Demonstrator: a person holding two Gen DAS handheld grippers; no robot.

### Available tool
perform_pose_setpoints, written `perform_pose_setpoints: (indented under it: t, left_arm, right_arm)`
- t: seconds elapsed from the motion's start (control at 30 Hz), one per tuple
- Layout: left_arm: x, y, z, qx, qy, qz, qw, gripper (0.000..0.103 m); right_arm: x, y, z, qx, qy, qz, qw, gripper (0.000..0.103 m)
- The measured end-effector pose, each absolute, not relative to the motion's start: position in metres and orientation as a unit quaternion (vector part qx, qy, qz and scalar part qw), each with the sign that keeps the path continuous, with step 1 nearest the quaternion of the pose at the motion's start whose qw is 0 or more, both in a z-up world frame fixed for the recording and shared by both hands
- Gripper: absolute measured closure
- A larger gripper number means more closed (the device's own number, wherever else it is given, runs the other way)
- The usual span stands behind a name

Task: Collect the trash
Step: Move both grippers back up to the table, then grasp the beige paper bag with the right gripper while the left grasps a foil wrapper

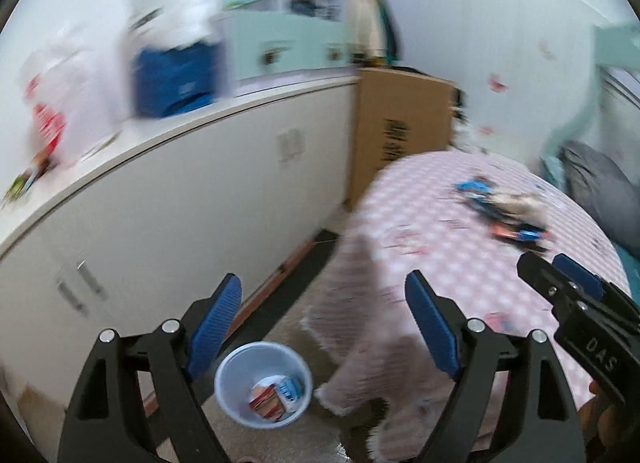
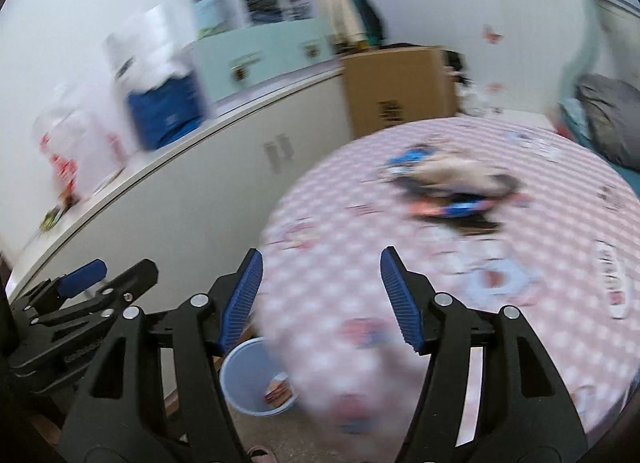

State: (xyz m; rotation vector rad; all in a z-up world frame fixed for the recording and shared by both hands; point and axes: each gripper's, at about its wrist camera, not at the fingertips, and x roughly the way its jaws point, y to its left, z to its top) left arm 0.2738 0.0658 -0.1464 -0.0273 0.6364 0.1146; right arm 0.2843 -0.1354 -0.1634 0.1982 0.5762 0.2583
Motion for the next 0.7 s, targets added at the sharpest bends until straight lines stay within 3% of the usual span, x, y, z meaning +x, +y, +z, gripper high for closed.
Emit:
perform_pose_setpoints:
  t: [0.33,0.7]
  left_arm:
    - [0.336,-0.065,-0.147,0.082,0.328,-0.042,0.940,0.021]
    - [0.390,-0.050,-0.159,0.032,0.357,-0.016,0.934,0.021]
  right_arm:
    - [0.318,-0.253,-0.174,0.133,0.307,0.043,0.941,0.034]
    - [0.412,-0.224,-0.183,0.006,0.347,0.118,0.930,0.034]
